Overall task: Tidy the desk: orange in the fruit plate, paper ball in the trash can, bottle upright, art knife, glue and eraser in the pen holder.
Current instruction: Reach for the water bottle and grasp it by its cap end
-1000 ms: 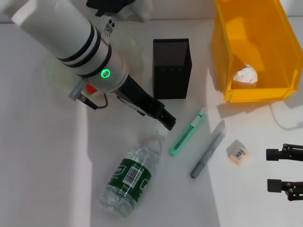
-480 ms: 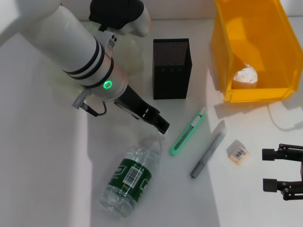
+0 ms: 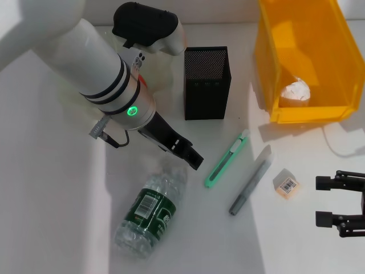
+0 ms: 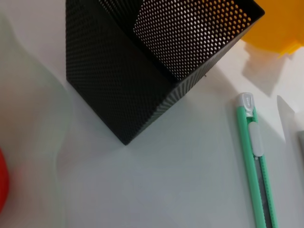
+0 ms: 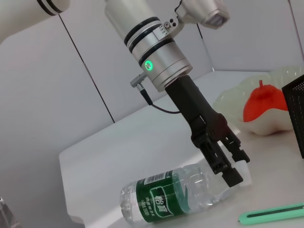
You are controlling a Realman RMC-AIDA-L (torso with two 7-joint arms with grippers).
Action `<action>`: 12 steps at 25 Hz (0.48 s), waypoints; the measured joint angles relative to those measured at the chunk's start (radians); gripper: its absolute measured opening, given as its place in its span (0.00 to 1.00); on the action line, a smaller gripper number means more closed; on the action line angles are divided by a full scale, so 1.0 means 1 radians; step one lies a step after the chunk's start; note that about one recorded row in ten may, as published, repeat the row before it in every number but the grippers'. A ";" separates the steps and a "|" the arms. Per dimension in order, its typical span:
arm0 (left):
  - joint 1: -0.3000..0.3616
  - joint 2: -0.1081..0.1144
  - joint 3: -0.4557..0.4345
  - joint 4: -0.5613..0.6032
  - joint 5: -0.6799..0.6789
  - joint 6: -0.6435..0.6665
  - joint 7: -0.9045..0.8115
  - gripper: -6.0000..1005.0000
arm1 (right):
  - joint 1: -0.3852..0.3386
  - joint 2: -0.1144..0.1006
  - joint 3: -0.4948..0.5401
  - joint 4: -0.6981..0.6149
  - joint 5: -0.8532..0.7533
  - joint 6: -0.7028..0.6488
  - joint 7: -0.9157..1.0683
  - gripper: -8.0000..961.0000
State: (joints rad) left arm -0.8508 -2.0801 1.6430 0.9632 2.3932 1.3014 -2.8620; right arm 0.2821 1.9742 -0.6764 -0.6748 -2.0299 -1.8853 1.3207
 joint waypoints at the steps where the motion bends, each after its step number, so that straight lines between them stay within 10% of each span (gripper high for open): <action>1: 0.000 0.000 0.000 0.000 0.000 0.000 0.000 0.82 | 0.001 0.000 0.000 0.000 0.000 0.002 0.000 0.84; 12: 0.009 0.000 0.022 -0.001 -0.003 -0.012 0.002 0.82 | 0.005 0.001 0.002 0.001 0.001 0.005 0.000 0.84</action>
State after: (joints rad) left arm -0.8421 -2.0800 1.6655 0.9618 2.3898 1.2897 -2.8604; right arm 0.2868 1.9757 -0.6744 -0.6734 -2.0293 -1.8804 1.3207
